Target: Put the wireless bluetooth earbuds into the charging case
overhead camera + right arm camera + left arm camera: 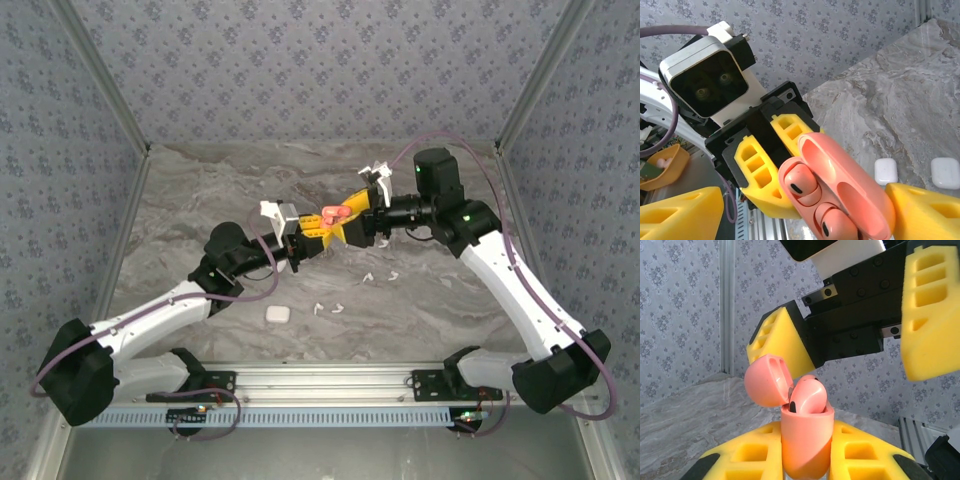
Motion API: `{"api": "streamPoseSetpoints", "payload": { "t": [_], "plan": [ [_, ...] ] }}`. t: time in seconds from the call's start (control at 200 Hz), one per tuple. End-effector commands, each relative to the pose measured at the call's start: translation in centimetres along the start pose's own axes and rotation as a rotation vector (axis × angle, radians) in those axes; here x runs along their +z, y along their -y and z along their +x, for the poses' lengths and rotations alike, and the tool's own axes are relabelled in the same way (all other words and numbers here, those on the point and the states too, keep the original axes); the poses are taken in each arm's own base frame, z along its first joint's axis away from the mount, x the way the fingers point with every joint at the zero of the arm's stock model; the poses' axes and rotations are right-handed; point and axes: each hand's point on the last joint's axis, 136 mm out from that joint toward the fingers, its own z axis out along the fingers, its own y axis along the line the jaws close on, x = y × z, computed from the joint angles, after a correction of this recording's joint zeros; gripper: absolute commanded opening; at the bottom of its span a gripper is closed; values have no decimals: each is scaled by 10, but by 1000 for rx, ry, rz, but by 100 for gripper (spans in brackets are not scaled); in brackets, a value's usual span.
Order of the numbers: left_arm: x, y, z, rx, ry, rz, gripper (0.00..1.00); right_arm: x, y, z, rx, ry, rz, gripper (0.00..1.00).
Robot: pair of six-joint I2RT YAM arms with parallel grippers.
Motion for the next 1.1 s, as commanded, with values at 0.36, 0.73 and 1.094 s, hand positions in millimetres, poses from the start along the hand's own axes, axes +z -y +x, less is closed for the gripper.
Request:
{"api": "streamPoseSetpoints", "payload": {
  "t": [0.36,0.73,1.094],
  "plan": [
    [-3,5,-15,42,45,-2,0,-10,-23,6,-56,17,-31,80],
    [-3,5,-14,39,45,-2,0,-11,-15,14,-47,6,27,80],
    [-4,3,-11,34,38,-12,0,-16,-27,12,-92,33,7,80]
  ]
}}
